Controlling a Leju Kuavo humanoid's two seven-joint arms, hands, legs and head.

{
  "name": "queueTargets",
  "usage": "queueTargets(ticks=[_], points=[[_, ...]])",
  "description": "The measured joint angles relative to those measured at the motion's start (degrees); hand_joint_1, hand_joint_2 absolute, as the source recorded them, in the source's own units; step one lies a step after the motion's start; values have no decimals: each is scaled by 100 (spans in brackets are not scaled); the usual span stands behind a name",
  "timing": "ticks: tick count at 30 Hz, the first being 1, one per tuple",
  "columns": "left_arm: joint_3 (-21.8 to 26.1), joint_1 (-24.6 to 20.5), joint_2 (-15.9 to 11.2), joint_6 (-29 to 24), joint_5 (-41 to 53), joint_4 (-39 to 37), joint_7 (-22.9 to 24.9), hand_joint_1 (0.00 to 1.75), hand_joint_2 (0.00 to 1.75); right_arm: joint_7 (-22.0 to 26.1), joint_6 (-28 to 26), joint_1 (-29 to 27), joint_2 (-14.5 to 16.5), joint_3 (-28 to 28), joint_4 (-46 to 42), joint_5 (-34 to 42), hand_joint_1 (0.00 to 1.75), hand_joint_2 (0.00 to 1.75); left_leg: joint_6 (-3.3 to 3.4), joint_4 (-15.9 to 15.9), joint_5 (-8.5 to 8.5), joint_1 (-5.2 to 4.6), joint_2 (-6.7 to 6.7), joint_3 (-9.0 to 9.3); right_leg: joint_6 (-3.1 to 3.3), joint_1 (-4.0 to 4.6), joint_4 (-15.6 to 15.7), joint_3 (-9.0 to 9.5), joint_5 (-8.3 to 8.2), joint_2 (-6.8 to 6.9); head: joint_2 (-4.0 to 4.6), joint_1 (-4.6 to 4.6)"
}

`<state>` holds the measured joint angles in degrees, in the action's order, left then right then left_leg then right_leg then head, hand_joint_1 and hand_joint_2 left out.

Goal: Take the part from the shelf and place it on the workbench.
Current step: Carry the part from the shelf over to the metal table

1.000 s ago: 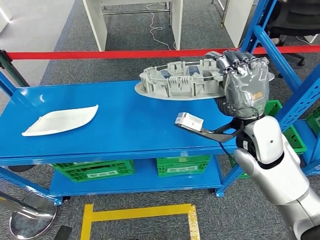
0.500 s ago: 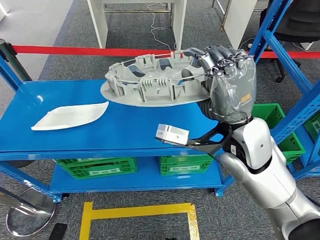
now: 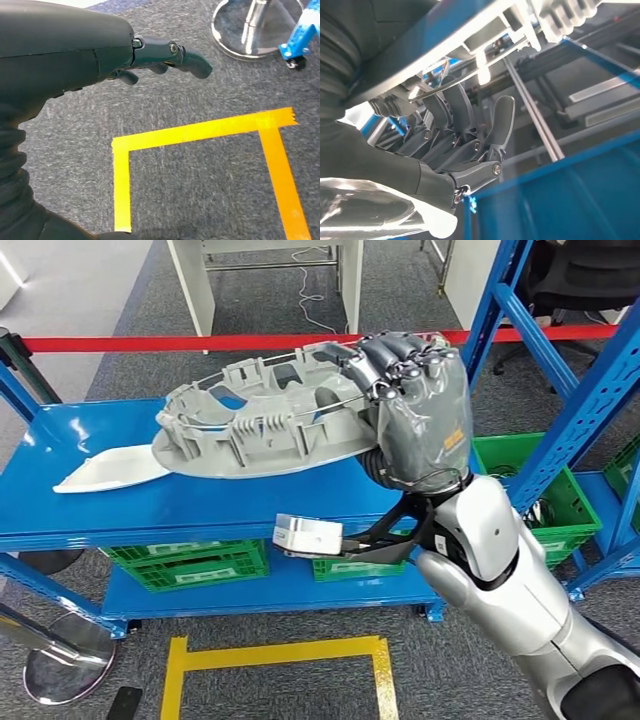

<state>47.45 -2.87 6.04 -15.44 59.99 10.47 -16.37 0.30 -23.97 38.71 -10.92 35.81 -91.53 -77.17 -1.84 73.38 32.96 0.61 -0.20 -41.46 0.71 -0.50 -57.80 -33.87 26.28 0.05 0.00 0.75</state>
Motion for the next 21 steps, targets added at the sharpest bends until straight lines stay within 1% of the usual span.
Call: queueTargets(ticks=[1,2,3,4,5,6,7,9,10,11,12,13,14,15,16,17,18,19,20,21], points=[[4,-1,0,-8,2,0,5,0,175,-1,15,10,5,30,10,22,175,175,-3,111,45,0,0,22,-7,2,-4,-49,-34,2,0,0],[7,-1,0,-15,4,0,11,0,175,-2,28,17,8,57,21,41,175,175,4,-13,-15,0,0,158,-18,3,-9,-93,-66,4,0,-1],[9,-3,0,-21,9,1,15,0,175,-5,37,26,8,80,30,57,175,175,20,-341,-146,-1,0,395,-33,3,-15,-133,-96,3,0,-1],[9,-8,-1,-27,13,1,17,0,175,-8,44,37,8,96,35,73,175,175,46,-775,-266,-3,-2,670,-54,3,-23,-166,-125,4,0,-1],[9,-15,-2,-33,17,2,19,0,175,-11,50,53,8,105,37,92,175,175,78,-1157,-359,-12,-3,898,-81,12,-34,-198,-152,3,0,2],[10,-22,-2,-40,20,2,20,0,175,-15,55,73,7,109,41,113,175,175,112,-1416,-409,-22,-5,1040,-111,19,-42,-223,-182,4,0,3],[11,-26,-3,-45,21,2,21,0,175,-17,60,94,7,110,47,130,175,175,146,-1528,-417,-37,-7,1086,-145,22,-45,-244,-212,6,0,6],[15,-20,-2,-52,21,2,25,0,175,-20,67,127,5,109,63,143,175,175,217,-1530,-469,-56,-6,1051,-216,18,-32,-266,-276,8,0,6],[16,-19,-1,-55,22,2,26,0,175,-22,68,138,3,107,69,144,175,175,258,-1540,-509,-52,1,1031,-247,10,-45,-288,-260,5,0,7],[17,-22,2,-58,22,2,26,0,175,-25,69,150,-2,104,74,146,175,175,302,-1555,-554,-43,9,1004,-275,5,-128,-342,-166,3,0,12],[18,-28,4,-61,25,2,27,0,175,-27,71,162,-12,101,77,153,175,175,341,-1569,-603,-32,18,964,-301,1,-333,-435,14,1,0,19],[18,-34,5,-65,31,2,27,0,175,-29,70,170,-28,96,79,169,175,175,366,-1573,-644,-25,25,917,-321,-5,-623,-555,244,0,0,26],[18,-37,3,-72,37,2,27,0,175,-32,67,177,-56,84,81,208,175,175,382,-1570,-687,-27,27,855,-341,-6,-1026,-697,494,2,0,32],[19,-37,1,-78,43,2,30,0,175,-31,62,179,-91,64,84,260,175,175,387,-1566,-731,-31,29,791,-355,-7,-1399,-806,678,2,0,33],[19,-36,-2,-84,46,2,33,0,175,-26,56,179,-130,38,86,316,175,175,388,-1563,-773,-35,29,731,-359,-7,-1634,-848,765,1,0,32],[20,-36,-3,-90,47,2,37,0,175,-17,46,180,-179,0,88,379,175,175,387,-1557,-819,-41,27,667,-354,-5,-1673,-776,755,1,0,33],[21,-35,-2,-93,47,2,42,0,175,-4,38,182,-226,-40,88,425,175,175,384,-1551,-856,-47,23,616,-334,-1,-1434,-563,642,1,0,33],[22,-34,1,-96,47,2,46,0,175,11,31,190,-276,-82,88,460,175,175,377,-1542,-891,-52,18,575,-299,8,-1025,-263,505,2,0,34],[23,-32,7,-100,46,2,54,0,175,24,25,202,-323,-129,85,487,175,175,361,-1533,-924,-62,14,535,-255,22,-561,67,420,6,0,32],[26,-29,10,-106,46,2,62,0,175,34,14,213,-357,-173,81,502,175,175,338,-1527,-957,-65,14,508,-222,37,-207,302,374,7,0,29]])
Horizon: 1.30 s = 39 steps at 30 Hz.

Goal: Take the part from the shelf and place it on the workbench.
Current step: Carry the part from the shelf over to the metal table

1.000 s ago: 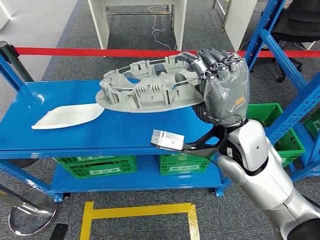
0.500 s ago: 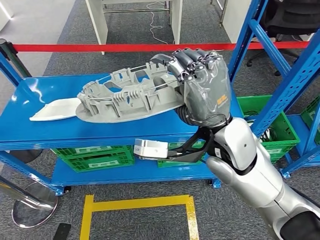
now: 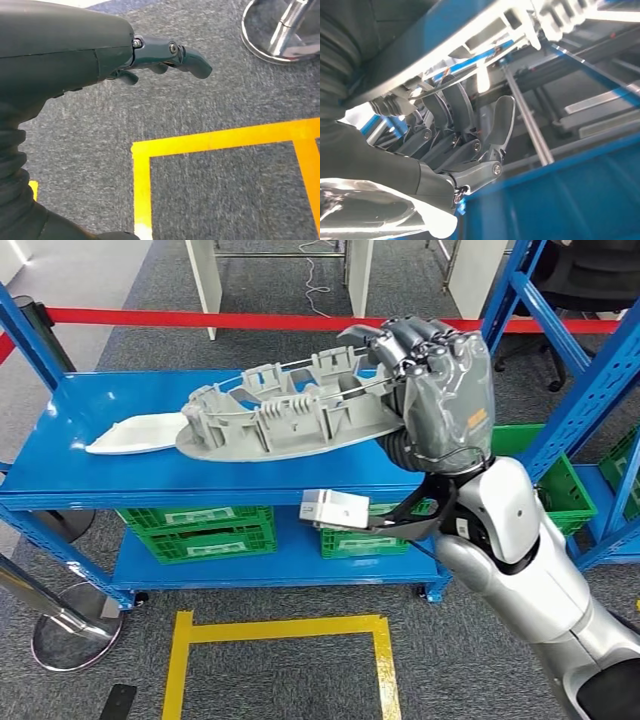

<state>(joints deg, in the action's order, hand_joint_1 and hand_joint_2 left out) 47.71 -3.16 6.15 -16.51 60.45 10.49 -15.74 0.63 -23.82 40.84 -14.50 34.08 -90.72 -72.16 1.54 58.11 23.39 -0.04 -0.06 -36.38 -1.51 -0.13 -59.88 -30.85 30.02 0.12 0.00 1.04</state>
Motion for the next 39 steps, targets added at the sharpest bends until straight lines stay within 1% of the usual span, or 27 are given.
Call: queueTargets(ticks=[2,4,5,7,9,10,11,12,13,15,16,17,19,21,22,24,25,26,27,28,30,31,32,34,36,37,39], points=[[14,5,4,-15,0,0,13,0,175,13,-26,9,-52,-72,-8,16,175,175,-66,0,-69,1,8,-34,39,29,291,167,5,-6,0,4],[40,9,1,-25,1,0,16,0,175,18,-47,3,-80,-107,-9,19,175,175,-133,-3,-109,1,10,-57,79,14,316,112,-72,-12,0,13],[50,13,3,-27,1,0,16,0,175,20,-50,0,-86,-115,-9,18,175,175,-168,49,-38,0,8,-90,115,-3,327,79,-119,-8,0,5],[65,18,0,-29,1,0,18,0,175,25,-53,-6,-90,-122,-9,18,175,175,-243,488,368,19,1,-255,179,-31,344,-15,-224,5,0,-15],[75,20,-7,-30,0,0,21,0,175,28,-53,-25,-91,-123,-9,18,175,175,-309,1253,852,40,1,-473,202,-29,334,-139,-314,5,0,-29],[79,20,-9,-30,-1,0,22,0,175,30,-53,-38,-92,-123,-9,18,175,175,-329,1526,962,48,1,-515,197,-27,325,-202,-356,5,0,-29],[81,20,-10,-30,-1,0,22,0,175,31,-53,-53,-93,-124,-9,18,175,175,-340,1595,954,55,2,-458,187,-27,312,-264,-394,4,0,-30],[81,19,-11,-30,-1,0,22,0,175,32,-53,-66,-96,-125,-9,18,175,175,-343,1439,852,61,2,-293,174,-29,293,-322,-425,3,0,-30],[81,17,-13,-30,-1,0,22,0,175,33,-53,-74,-99,-129,-9,18,175,175,-338,1085,706,66,2,-31,156,-31,267,-375,-451,2,0,-30],[82,8,-14,-31,0,0,22,0,175,32,-54,-78,-108,-144,-13,17,175,175,-289,318,573,57,-5,467,107,-25,215,-463,-494,3,0,-27],[83,6,-14,-31,2,0,22,0,175,27,-55,-83,-110,-151,-14,23,175,175,-252,91,565,46,-10,592,73,-21,199,-492,-519,4,0,-26],[85,6,-14,-33,4,0,24,0,175,24,-53,-90,-112,-155,-16,36,175,175,-212,11,586,32,-15,618,37,-17,195,-513,-549,5,0,-25],[91,13,-10,-36,8,0,27,0,175,17,-29,-108,-114,-158,-14,61,175,175,-124,-7,522,27,-11,568,-38,-22,200,-538,-600,4,0,-26],[94,8,-3,-37,11,1,30,0,175,17,9,-117,-116,-158,-8,52,175,175,-27,-40,429,45,6,501,-97,-29,35,-649,-423,-4,0,-16],[95,3,1,-37,16,1,30,0,175,11,21,-122,-117,-158,-2,34,175,175,12,-56,374,56,14,451,-116,-34,-216,-756,-213,-7,0,-8],[96,-2,-3,-37,25,2,29,0,175,-19,20,-142,-119,-158,9,-41,175,175,48,-52,282,48,19,328,-138,-42,-963,-1006,265,-8,0,4],[97,0,-7,-36,29,2,29,0,175,-42,16,-159,-120,-158,16,-83,175,175,51,-48,237,44,19,266,-144,-44,-1286,-1085,409,-7,0,4],[98,3,-9,-34,31,2,29,0,175,-62,13,-176,-120,-159,26,-124,175,175,51,-43,194,39,18,208,-143,-44,-1435,-1074,441,-7,0,4],[99,6,-9,-33,33,2,29,0,175,-77,12,-189,-120,-160,37,-149,175,175,47,-37,156,34,16,156,-134,-43,-1358,-953,368,-7,0,6],[99,8,-8,-32,35,2,29,0,175,-85,11,-197,-120,-160,46,-163,175,175,38,-31,123,29,13,114,-114,-41,-1063,-723,230,-7,0,6],[100,9,1,-32,35,2,29,0,175,-99,10,-199,-120,-166,54,-185,175,175,2,-15,67,18,7,53,-54,-24,-190,-132,44,-6,0,2],[100,8,3,-32,35,2,29,0,175,-113,8,-198,-121,-173,54,-197,175,175,-26,-9,37,13,8,32,-32,-11,123,72,11,-6,0,1],[101,7,5,-31,35,2,29,0,175,-131,6,-197,-121,-182,54,-208,175,175,-59,-7,5,13,10,16,-15,3,296,178,17,-8,0,0],[104,10,1,-30,35,2,29,0,175,-156,9,-197,-122,-197,54,-198,175,175,-134,-21,-59,14,13,-3,30,8,341,174,-34,-9,0,6],[108,18,2,-29,36,2,27,0,175,-144,43,-191,-121,-202,54,-119,175,175,-210,80,62,22,9,-56,112,-17,380,126,-123,4,0,-2],[110,20,0,-28,37,2,25,0,175,-127,74,-186,-121,-202,54,-59,175,175,-241,282,247,28,7,-128,149,-33,398,90,-173,12,0,-11],[122,21,-3,-28,41,2,21,0,175,-74,162,-181,-121,-193,54,78,175,175,-288,997,740,47,6,-346,189,-34,392,-11,-248,18,0,-25]])
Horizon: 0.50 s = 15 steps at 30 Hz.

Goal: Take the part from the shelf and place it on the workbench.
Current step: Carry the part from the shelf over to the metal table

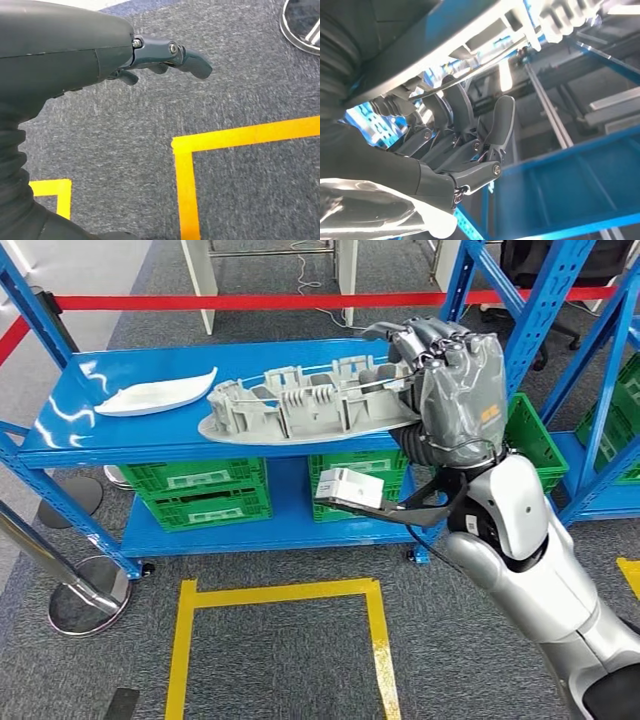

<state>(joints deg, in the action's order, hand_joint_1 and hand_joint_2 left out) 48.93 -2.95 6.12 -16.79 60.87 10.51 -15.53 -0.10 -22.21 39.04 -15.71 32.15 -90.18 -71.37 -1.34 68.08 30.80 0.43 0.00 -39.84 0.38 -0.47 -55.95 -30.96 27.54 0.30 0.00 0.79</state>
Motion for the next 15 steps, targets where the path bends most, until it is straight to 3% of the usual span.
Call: queueTargets(ticks=[1,2,3,5,7,8,11,13,15], points=[[7,0,-4,0,2,0,-1,0,175,26,49,0,0,9,0,69,175,175,-16,353,179,6,0,-91,1,1,-9,-55,-36,0,0,-1],[13,0,-6,0,6,0,-1,0,175,51,99,0,1,21,0,138,175,175,-27,563,252,10,0,-113,-4,1,-21,-111,-68,-2,0,-1],[16,-1,-7,0,13,0,-1,0,175,70,141,0,0,31,-1,201,175,175,-31,548,209,14,0,-31,-12,0,-38,-165,-96,-3,0,-1],[18,-3,-8,0,30,0,-1,0,175,103,201,9,0,40,-2,296,175,175,-20,-88,-68,21,1,416,-37,-1,-90,-255,-132,-4,0,-1],[19,-9,-10,0,43,0,-1,0,175,123,232,46,-1,40,-5,352,175,175,28,-797,-217,6,-6,843,-82,13,-139,-331,-164,-1,0,1],[19,-10,-10,0,48,0,-1,0,175,130,242,69,-1,43,-7,372,175,175,59,-967,-222,-4,-10,926,-113,19,-154,-358,-184,-1,0,2],[25,0,-4,0,57,0,-1,0,175,145,258,109,-1,50,-9,395,175,175,169,-1034,-262,-3,-13,876,-219,20,-163,-427,-243,-2,0,2],[33,-1,7,0,66,0,-3,0,175,162,267,127,-1,52,-8,404,175,175,255,-1064,-333,20,-5,832,-275,16,-360,-558,-74,-9,0,17],[51,-8,9,-1,74,0,-6,0,175,183,282,150,-1,58,-7,438,175,175,302,-1068,-394,22,1,763,-305,8,-1013,-838,329,-14,0,31]])
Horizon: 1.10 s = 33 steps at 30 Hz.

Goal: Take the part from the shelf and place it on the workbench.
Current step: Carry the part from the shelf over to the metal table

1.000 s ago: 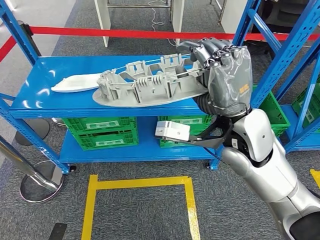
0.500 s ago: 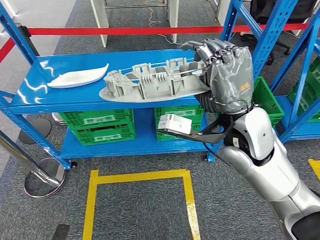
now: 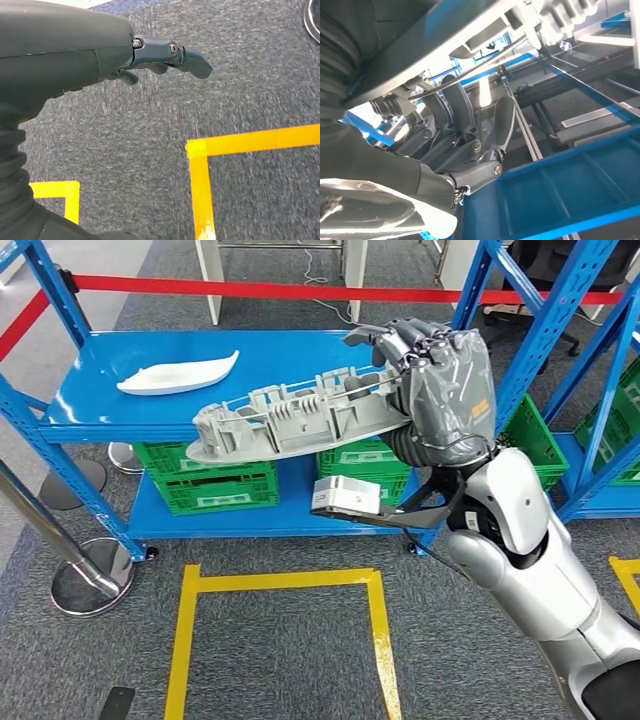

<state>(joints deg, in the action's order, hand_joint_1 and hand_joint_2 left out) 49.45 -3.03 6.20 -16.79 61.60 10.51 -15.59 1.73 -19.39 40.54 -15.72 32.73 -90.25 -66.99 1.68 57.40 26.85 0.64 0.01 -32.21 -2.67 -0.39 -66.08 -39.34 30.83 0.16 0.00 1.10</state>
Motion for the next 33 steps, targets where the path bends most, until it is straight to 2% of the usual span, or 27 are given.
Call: queueTargets(ticks=[1,2,3,4,6,7,8,9,12,14,16,17,18,19,20,22,23,24,27,29,32,33], points=[[13,-1,-4,-1,4,0,-1,0,175,7,9,7,0,8,0,23,175,175,11,2,-28,-5,0,-40,-7,-2,-416,-161,192,0,0,3],[25,-1,-8,-1,8,0,-2,0,175,15,23,9,0,20,1,49,175,175,14,5,-55,-11,0,-76,-8,-3,-731,-272,306,0,0,2],[35,0,-11,-1,13,0,-2,0,175,24,41,11,0,34,1,73,175,175,15,8,-81,-19,-1,-108,-1,-1,-864,-289,323,0,0,2],[42,1,-11,-2,17,0,-3,0,175,31,64,16,0,49,2,103,175,175,12,10,-102,-28,-5,-129,19,3,-728,-172,226,0,0,3],[49,1,-6,-6,26,0,-2,0,175,40,113,38,0,67,2,170,175,175,-4,13,-133,-42,-13,-150,96,26,70,322,-92,1,0,2],[50,0,-3,-12,29,0,-2,0,175,41,132,55,0,73,2,203,175,175,-21,21,-146,-55,-15,-165,135,41,480,567,-198,3,0,1],[51,-1,-1,-16,33,0,-2,0,175,43,142,76,0,78,1,224,175,175,-46,29,-163,-64,-14,-189,163,55,757,725,-249,5,0,-1],[52,-2,1,-14,37,0,-10,0,175,44,144,92,0,83,1,238,175,175,-76,37,-182,-68,-10,-215,183,67,890,790,-251,2,0,-4],[54,0,-6,32,52,0,-133,0,175,40,102,101,0,91,-1,229,175,175,-173,74,-189,-67,-2,-272,245,52,931,770,-306,-3,0,-8],[54,3,-10,56,50,0,-202,0,175,31,64,92,0,91,-2,215,175,175,-235,405,61,-58,-7,-409,306,23,959,748,-361,8,0,-22],[55,7,-18,60,42,0,-214,0,175,26,38,68,0,91,-2,206,175,175,-287,1160,486,-39,-9,-705,338,27,954,698,-392,10,0,-33],[56,10,-24,60,38,0,-214,0,175,26,30,49,0,91,-2,203,175,175,-303,1508,631,-33,-9,-835,342,30,948,674,-405,10,0,-32],[56,11,-26,60,36,0,-214,0,175,26,25,32,0,92,-2,200,175,175,-311,1716,688,-31,-9,-900,341,32,941,654,-415,8,0,-32],[56,12,-27,60,36,0,-214,0,175,26,23,18,0,92,-2,199,175,175,-310,1673,619,-30,-9,-846,337,32,930,640,-422,6,0,-33],[56,12,-28,60,36,0,-214,0,175,26,22,11,0,93,-2,199,175,175,-301,1405,458,-30,-9,-686,332,33,917,632,-425,4,0,-32],[56,10,-35,60,39,0,-215,0,175,26,21,11,0,92,-3,197,175,175,-257,586,124,-37,-9,-241,309,45,887,617,-426,1,0,-31],[56,7,-38,58,46,0,-215,0,175,26,20,15,0,92,-5,191,175,175,-227,287,49,-46,-9,-95,290,53,870,596,-429,0,0,-30],[56,6,-41,57,54,0,-211,0,175,26,17,19,0,91,-8,180,175,175,-196,124,31,-56,-10,-29,263,60,858,571,-438,-2,0,-25],[56,18,-42,59,67,0,-201,0,175,30,17,23,-1,91,-17,152,175,175,-97,54,14,-58,-12,-54,173,58,845,506,-455,-2,0,-23],[56,17,-37,71,71,0,-201,0,175,37,26,32,-6,91,-17,147,175,175,-22,16,-33,-33,-10,-65,112,49,609,371,-272,-8,0,-10],[56,15,-36,97,79,0,-197,0,175,51,31,32,-11,102,-17,140,175,175,25,15,-66,-25,-13,-108,46,20,-456,-113,258,-11,0,2],[56,19,-36,106,80,0,-194,0,175,54,31,28,-11,114,-17,139,175,175,27,20,-70,-26,-17,-119,33,13,-718,-226,327,-10,0,1]])
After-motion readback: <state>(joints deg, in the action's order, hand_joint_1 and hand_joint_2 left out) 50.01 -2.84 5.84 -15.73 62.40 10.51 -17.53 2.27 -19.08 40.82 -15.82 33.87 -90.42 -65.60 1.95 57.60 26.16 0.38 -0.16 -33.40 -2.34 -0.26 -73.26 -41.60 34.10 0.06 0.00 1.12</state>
